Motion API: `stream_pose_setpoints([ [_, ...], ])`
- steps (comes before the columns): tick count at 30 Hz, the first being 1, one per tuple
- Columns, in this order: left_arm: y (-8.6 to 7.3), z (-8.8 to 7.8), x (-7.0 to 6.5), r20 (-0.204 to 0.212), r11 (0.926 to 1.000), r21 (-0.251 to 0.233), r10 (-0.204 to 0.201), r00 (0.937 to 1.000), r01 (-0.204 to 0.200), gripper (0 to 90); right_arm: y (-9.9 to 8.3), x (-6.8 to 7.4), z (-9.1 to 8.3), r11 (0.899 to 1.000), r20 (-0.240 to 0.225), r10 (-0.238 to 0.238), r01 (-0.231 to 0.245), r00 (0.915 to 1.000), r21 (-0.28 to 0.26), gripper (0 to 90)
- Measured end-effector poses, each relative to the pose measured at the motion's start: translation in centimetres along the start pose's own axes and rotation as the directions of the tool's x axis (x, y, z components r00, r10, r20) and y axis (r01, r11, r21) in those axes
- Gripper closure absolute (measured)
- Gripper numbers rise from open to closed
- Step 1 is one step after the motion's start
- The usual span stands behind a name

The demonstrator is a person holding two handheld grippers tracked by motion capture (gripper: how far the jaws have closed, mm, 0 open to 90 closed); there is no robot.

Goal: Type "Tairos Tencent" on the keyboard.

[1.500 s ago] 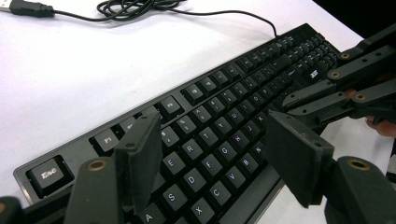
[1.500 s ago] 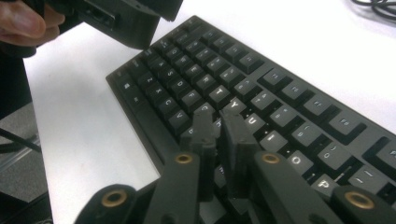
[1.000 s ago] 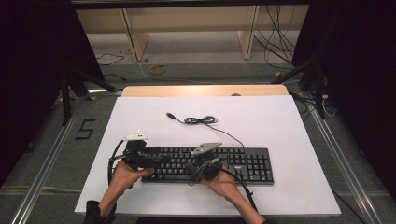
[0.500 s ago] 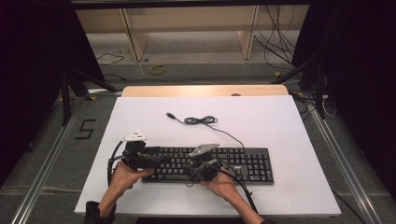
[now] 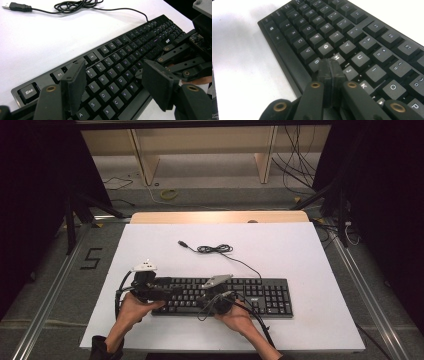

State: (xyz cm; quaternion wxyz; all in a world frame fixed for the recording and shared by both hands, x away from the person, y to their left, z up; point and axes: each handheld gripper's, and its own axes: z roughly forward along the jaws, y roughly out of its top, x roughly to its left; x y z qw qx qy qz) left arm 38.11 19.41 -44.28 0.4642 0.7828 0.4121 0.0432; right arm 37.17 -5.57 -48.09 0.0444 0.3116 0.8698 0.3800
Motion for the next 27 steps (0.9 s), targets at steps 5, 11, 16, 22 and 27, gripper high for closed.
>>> stream_pose_setpoints([
  [5, 0.0, 0.1, 0.0, -0.001, 1.0, 0.002, -0.001, 1.0, 0.001, 35.6, 0.1, 0.0, -0.2, 1.0, -0.001, 0.011, -0.011, 0.9999, 0.0, 90.0],
  [11, -0.1, 0.3, 0.1, -0.005, 1.0, 0.006, 0.003, 1.0, -0.003, 35.6, 0.3, -0.6, -1.5, 0.997, -0.007, 0.038, -0.038, 0.9993, -0.064, 90.0],
  [16, -0.2, 0.4, 0.1, -0.007, 1.0, 0.008, 0.001, 1.0, -0.001, 35.7, 0.3, -1.2, -2.4, 0.994, -0.021, 0.058, -0.06, 0.9981, -0.094, 81.6],
  [22, -0.2, 0.5, 0.2, -0.01, 0.9999, 0.014, 0.007, 0.9999, -0.006, 36.0, 0.2, -1.7, -3.4, 0.99, -0.027, 0.067, -0.07, 0.9974, -0.118, 70.1],
  [27, -0.2, 0.8, 0.1, -0.005, 0.9998, 0.019, 0.007, 1.0, -0.007, 36.1, 0.0, -2.0, -4.1, 0.987, -0.034, 0.077, -0.081, 0.9965, -0.138, 61.5],
])
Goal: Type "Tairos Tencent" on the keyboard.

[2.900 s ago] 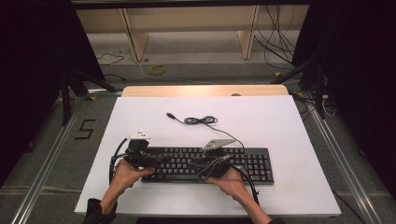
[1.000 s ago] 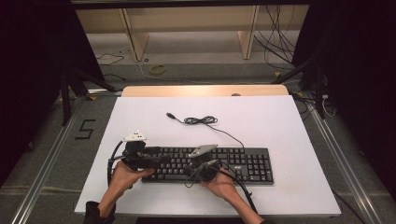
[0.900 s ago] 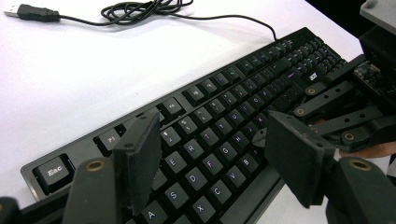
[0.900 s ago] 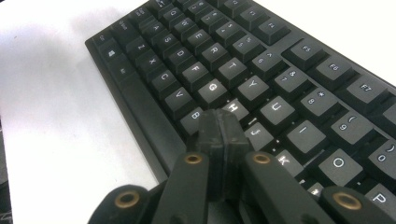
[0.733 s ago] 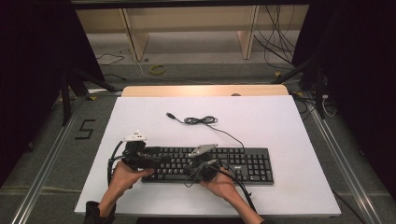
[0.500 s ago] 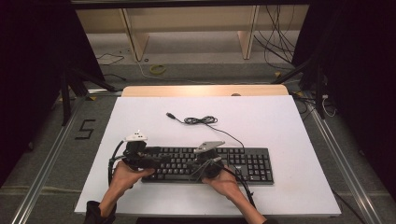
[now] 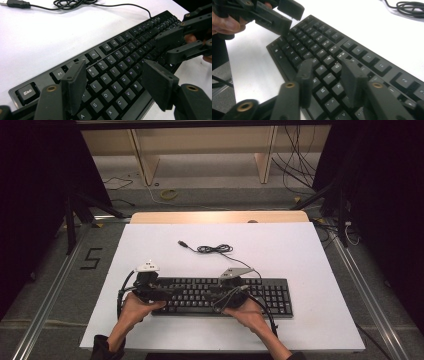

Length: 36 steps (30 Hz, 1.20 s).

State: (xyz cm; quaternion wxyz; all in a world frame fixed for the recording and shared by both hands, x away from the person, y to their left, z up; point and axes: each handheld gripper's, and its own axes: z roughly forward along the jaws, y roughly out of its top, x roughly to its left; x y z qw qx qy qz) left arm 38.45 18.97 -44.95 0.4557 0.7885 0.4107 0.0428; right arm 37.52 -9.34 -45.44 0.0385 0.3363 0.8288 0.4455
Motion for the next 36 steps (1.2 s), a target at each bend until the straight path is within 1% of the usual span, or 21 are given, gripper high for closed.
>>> stream_pose_setpoints([
  [3, 0.0, 0.1, 0.0, -0.001, 0.9999, 0.006, 0.009, 1.0, -0.009, 36.1, 0.0, -0.2, -0.4, 1.0, 0.005, 0.013, -0.013, 0.9999, -0.007, 55.2],
  [7, 0.0, 0.2, 0.0, 0.001, 0.9999, 0.008, 0.008, 1.0, -0.008, 36.3, -0.2, -0.5, -0.8, 1.0, 0.011, 0.021, -0.021, 0.9997, -0.012, 51.3],
  [15, 0.2, 0.5, -0.1, 0.004, 0.9999, 0.006, 0.013, 0.9999, -0.013, 36.6, -0.5, -0.9, -1.6, 0.999, 0.019, 0.03, -0.029, 0.9994, -0.029, 46.5],
  [16, 0.2, 0.6, -0.1, 0.005, 0.9999, 0.009, 0.013, 0.9999, -0.013, 36.6, -0.5, -0.9, -1.7, 0.999, 0.02, 0.035, -0.034, 0.9992, -0.03, 45.7],
  [20, 0.4, 1.0, -0.1, 0.006, 0.9995, 0.021, 0.022, 0.9997, -0.022, 37.0, -0.8, -1.1, -2.2, 0.999, 0.031, 0.03, -0.029, 0.9991, -0.038, 43.0],
  [26, 0.6, 1.6, -0.1, 0.009, 0.999, 0.034, 0.029, 0.9995, -0.03, 37.8, -1.2, -1.4, -2.8, 0.998, 0.038, 0.041, -0.039, 0.9984, -0.051, 41.9],
  [28, 0.7, 1.8, -0.1, 0.014, 0.9992, 0.035, 0.019, 0.9997, -0.02, 37.9, -1.3, -1.4, -3.0, 0.998, 0.043, 0.042, -0.04, 0.9982, -0.053, 41.1],
  [36, 0.9, 2.7, -0.3, 0.014, 0.9974, 0.055, 0.045, 0.9989, -0.046, 40.2, -1.7, -1.5, -3.7, 0.996, 0.053, 0.038, -0.034, 0.9979, -0.081, 40.4],
])
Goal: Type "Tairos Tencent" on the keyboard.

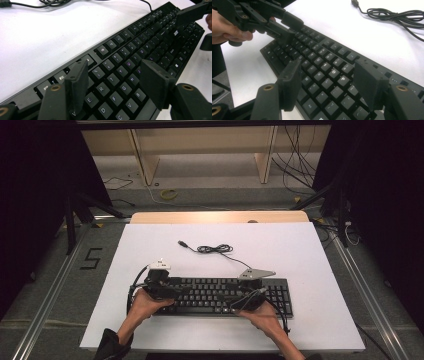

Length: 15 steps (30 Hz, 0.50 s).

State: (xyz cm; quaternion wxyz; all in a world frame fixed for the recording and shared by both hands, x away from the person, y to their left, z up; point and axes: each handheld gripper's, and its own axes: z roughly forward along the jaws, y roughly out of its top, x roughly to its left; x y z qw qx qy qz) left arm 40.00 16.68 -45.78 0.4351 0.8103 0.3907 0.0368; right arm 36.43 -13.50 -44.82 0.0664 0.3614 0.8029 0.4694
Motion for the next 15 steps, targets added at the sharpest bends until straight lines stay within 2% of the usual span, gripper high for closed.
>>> stream_pose_setpoints([
  [6, 0.3, 0.5, -0.1, -0.001, 0.9998, 0.021, 0.004, 1.0, -0.004, 45.7, -0.4, -0.2, -0.6, 1.0, 0.003, 0.004, -0.004, 1.0, -0.005, 40.2],
  [9, 0.3, 0.9, -0.2, -0.011, 0.9988, 0.045, 0.017, 0.9998, -0.017, 49.7, -0.6, -0.3, -0.7, 1.0, 0.005, 0.005, -0.005, 1.0, -0.002, 40.4],
  [15, 0.2, 1.6, -0.3, -0.017, 0.9959, 0.079, 0.046, 0.9988, -0.044, 66.9, -0.8, -0.3, -0.9, 1.0, 0.004, 0.006, -0.006, 1.0, 0.001, 40.4],
])
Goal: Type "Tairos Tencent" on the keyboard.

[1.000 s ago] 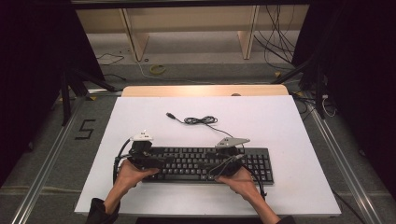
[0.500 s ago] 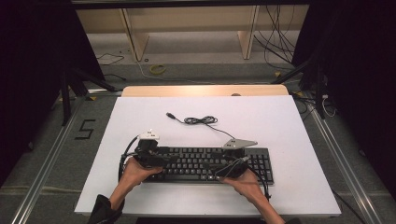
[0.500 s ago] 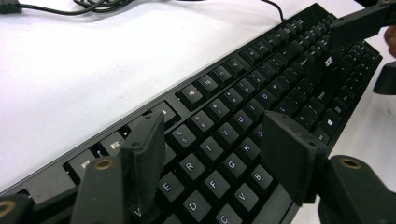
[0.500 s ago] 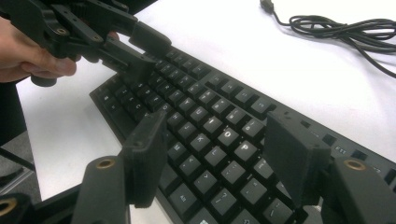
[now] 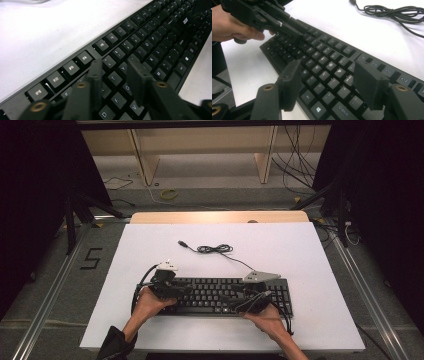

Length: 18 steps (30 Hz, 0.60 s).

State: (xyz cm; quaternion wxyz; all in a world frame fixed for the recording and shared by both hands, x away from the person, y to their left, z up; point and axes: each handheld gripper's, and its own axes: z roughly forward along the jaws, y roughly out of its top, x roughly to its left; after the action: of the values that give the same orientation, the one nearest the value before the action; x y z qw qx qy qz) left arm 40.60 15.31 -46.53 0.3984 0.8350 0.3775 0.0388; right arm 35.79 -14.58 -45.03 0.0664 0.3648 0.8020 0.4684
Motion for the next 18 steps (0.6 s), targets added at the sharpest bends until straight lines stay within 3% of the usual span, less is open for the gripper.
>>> stream_pose_setpoints([
  [9, 0.05, 0.59, -0.19, -0.003, 0.9983, 0.027, 0.052, 0.9986, -0.052, 78.7, -0.21, -0.02, -0.32, 1.0, -0.003, -0.001, 0.001, 1.0, -0.01, 39.0],
  [18, 0.08, 1.1, -0.57, 0.0, 0.9958, 0.047, 0.078, 0.9969, -0.078, 87.7, -0.41, 0.08, -0.52, 1.0, -0.006, -0.004, 0.004, 1.0, -0.011, 38.9],
])
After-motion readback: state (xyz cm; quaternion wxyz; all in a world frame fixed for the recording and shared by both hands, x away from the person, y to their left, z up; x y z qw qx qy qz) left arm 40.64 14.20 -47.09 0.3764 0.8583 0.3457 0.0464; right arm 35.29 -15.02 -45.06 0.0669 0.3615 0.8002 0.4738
